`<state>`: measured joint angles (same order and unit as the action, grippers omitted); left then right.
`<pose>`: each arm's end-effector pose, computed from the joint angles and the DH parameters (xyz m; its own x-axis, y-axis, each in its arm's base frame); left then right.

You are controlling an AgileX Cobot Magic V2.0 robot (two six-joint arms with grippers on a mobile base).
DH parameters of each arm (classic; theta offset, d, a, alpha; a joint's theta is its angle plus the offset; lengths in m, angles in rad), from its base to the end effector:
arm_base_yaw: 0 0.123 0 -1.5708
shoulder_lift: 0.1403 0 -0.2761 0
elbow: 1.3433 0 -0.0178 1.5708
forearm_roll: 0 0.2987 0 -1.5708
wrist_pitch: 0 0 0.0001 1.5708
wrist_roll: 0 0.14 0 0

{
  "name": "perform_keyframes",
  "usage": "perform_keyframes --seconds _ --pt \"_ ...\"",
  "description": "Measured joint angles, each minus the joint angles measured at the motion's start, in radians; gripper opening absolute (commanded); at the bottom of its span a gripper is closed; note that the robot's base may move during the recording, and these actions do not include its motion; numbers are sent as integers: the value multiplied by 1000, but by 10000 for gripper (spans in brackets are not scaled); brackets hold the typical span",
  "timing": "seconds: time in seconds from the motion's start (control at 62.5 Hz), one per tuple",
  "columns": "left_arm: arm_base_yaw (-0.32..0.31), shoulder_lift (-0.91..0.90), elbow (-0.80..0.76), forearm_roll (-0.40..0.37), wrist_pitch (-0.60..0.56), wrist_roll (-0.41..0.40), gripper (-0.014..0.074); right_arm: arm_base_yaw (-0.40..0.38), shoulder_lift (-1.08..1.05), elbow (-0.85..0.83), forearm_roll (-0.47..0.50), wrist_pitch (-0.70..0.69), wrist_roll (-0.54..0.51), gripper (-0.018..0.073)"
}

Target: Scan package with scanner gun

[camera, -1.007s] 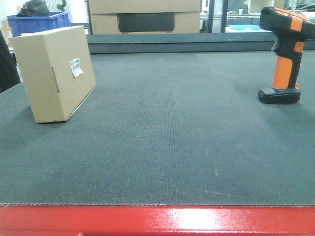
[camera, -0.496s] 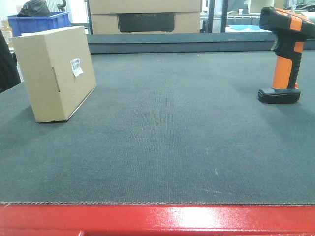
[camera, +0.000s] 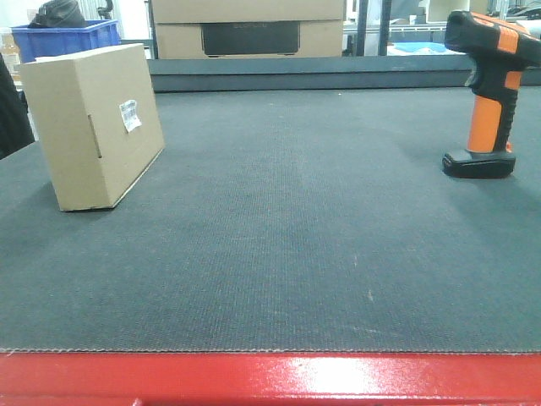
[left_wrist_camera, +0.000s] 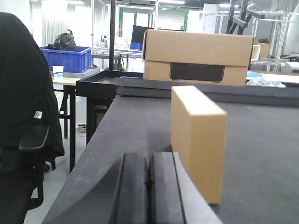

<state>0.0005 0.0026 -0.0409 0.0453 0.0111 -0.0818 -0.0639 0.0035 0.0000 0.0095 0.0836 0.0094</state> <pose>0.1599 0.0002 0.2333 0.1141 -0.0364 -0.9928 0.0032 0.9993 -0.0363 0.1626 -0.0103 0.2052 0.0013 0.0188 -0.9998 0.0631 0.9978 0.0189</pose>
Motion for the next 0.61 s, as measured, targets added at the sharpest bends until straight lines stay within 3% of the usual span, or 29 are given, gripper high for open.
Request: perform_keyframes --seconds 0.096,0.384,0.464,0.608 --pt "0 22 -105 -6 92 0 -111 0 0 0 0 0 0 -162" --pt "0 398 -494 -88 602 0 -111 0 0 0 0 0 0 -162" --pt "0 503 -582 -98 665 0 -111 0 0 0 0 0 0 -162" --pt "0 628 -665 -104 655 0 -111 0 0 0 0 0 0 -162"
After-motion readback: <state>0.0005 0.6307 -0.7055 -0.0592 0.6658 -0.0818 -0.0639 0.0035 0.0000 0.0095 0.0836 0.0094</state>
